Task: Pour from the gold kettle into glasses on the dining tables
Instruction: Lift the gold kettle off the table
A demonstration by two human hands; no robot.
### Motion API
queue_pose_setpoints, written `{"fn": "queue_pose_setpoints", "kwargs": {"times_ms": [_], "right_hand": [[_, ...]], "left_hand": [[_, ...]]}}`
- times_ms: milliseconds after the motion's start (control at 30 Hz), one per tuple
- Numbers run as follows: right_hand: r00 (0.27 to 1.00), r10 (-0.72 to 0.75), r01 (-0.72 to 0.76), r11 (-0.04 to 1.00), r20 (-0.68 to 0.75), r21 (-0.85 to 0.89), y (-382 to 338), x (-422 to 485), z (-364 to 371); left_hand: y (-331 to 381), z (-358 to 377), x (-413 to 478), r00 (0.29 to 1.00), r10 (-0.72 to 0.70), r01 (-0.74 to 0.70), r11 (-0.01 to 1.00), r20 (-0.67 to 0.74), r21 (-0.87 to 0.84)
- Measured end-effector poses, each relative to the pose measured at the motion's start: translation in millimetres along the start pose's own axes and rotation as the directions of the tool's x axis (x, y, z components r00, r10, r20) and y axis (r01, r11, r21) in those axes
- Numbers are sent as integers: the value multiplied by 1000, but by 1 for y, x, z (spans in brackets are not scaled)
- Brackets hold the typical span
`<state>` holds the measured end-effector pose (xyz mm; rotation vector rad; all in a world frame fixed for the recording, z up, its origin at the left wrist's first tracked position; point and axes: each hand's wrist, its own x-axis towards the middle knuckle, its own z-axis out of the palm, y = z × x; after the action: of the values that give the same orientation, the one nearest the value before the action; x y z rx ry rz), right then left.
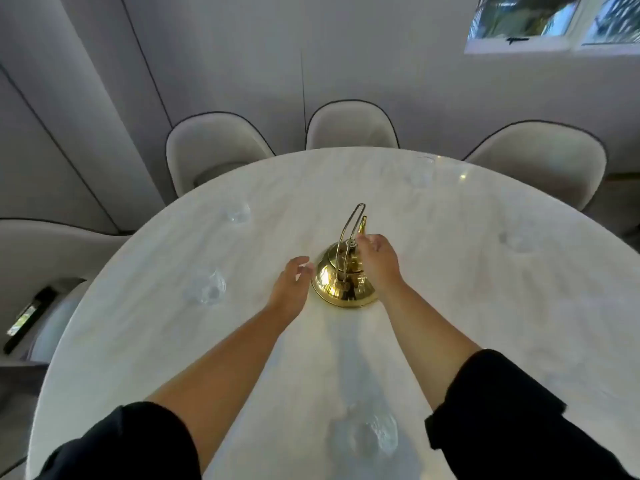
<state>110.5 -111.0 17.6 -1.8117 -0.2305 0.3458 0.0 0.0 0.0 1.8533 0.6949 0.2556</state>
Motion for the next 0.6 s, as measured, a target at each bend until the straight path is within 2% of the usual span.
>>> {"fn": "queue_pose_setpoints", "kwargs": {"times_ms": [167,333,467,600], "right_hand": [[999,40,-37,991,-20,126,14,13,41],[999,23,-9,958,-46,286,28,22,58],[982,8,49,953,-187,298,31,26,61],[954,43,33,968,-297,247,34,30,51]], "left_hand": [[-11,9,39,990,-108,117,988,87,-106],[-33,27,69,976,-132,139,990,175,-29],[-40,35,81,956,-202,196,979,211,47],[-37,38,84,927,-275,295,954,254,-43]]}}
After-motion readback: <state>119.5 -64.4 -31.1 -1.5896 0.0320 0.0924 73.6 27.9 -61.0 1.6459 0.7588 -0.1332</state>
